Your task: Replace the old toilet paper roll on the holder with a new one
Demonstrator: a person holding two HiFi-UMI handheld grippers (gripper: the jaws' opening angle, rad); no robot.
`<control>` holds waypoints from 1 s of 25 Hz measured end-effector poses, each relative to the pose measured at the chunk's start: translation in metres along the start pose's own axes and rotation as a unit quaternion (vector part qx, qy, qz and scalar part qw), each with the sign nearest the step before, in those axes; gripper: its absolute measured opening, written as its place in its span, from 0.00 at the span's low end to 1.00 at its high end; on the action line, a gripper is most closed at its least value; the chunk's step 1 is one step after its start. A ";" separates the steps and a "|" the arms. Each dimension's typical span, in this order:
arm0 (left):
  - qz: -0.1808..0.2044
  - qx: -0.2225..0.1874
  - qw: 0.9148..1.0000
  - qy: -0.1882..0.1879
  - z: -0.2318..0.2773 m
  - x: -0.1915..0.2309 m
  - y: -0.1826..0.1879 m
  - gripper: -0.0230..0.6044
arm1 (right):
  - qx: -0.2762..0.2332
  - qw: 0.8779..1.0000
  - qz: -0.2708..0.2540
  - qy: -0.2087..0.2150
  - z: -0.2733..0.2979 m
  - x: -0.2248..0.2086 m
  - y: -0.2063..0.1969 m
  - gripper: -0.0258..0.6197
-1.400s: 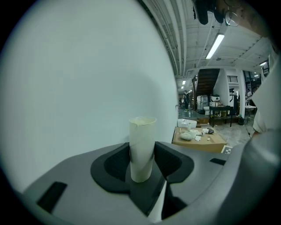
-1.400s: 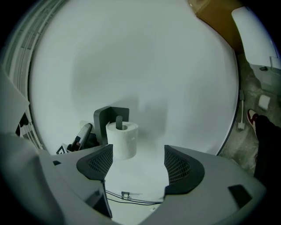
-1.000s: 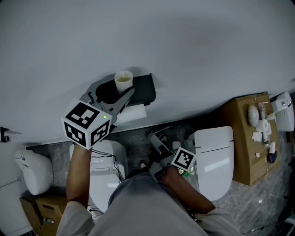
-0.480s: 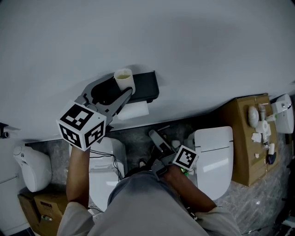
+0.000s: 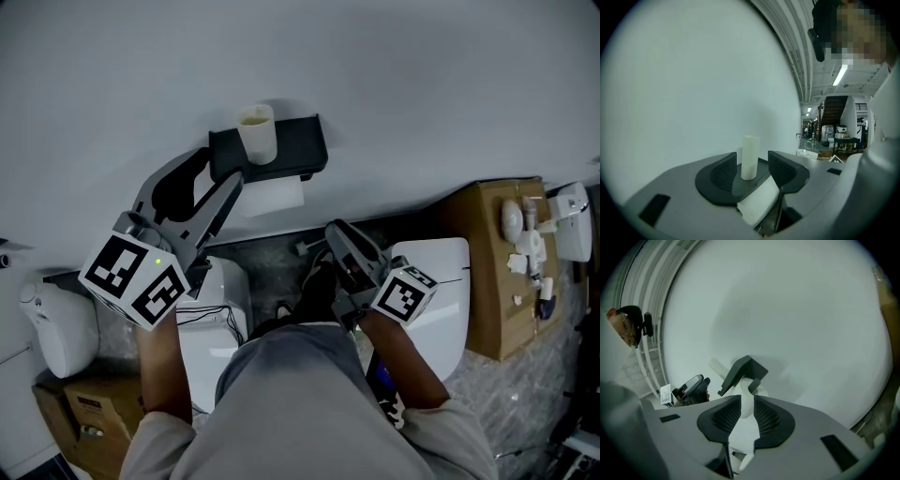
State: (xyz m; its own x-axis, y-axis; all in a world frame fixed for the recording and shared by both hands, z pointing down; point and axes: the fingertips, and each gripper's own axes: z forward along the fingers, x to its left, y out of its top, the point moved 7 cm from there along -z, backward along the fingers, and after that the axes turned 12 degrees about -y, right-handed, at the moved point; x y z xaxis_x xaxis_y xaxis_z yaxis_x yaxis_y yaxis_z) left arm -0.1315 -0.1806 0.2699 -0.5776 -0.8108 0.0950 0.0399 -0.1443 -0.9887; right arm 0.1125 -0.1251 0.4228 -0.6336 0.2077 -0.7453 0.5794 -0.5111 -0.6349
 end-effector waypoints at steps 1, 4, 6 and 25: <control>0.000 -0.006 1.000 0.006 -0.005 -0.002 0.000 0.38 | 0.000 1.000 -0.026 0.007 -0.001 0.004 0.006 0.18; 0.017 -0.008 0.999 0.029 -0.017 -0.007 -0.004 0.38 | 0.001 0.994 -0.106 0.028 -0.006 0.018 0.022 0.15; 0.034 -0.003 0.998 0.044 -0.023 -0.012 -0.011 0.35 | -0.002 0.988 -0.150 0.034 -0.011 0.027 0.030 0.12; -0.064 -0.088 0.990 0.085 -0.068 -0.055 -0.063 0.05 | -0.055 0.910 -0.410 -0.027 -0.067 0.113 0.030 0.06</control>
State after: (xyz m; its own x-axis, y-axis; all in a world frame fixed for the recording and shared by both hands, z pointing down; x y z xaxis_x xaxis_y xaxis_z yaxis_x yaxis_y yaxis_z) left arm -0.1570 -0.0882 0.3192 -0.6981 -0.6832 0.2141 -0.1766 -0.1256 -0.9762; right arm 0.0926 -0.0611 0.3065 -0.8987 0.4386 -0.0033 -0.0525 -0.1150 -0.9920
